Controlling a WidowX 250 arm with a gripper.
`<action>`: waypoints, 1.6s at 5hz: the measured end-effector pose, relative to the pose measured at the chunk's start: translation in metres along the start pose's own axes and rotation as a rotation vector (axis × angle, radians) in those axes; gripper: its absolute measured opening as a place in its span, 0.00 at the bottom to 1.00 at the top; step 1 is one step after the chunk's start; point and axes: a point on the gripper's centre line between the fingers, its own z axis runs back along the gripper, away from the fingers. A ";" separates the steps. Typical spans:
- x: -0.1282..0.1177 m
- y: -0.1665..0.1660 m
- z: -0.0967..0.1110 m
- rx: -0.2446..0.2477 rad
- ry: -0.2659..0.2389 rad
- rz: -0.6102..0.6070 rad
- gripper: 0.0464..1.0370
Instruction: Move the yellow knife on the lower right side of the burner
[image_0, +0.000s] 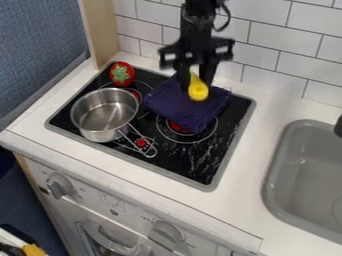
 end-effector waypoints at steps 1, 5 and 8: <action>-0.021 0.002 0.002 0.035 0.072 -0.257 0.37; -0.106 0.010 -0.001 -0.107 0.105 -0.622 0.37; -0.138 -0.004 -0.030 -0.077 0.077 -0.669 0.37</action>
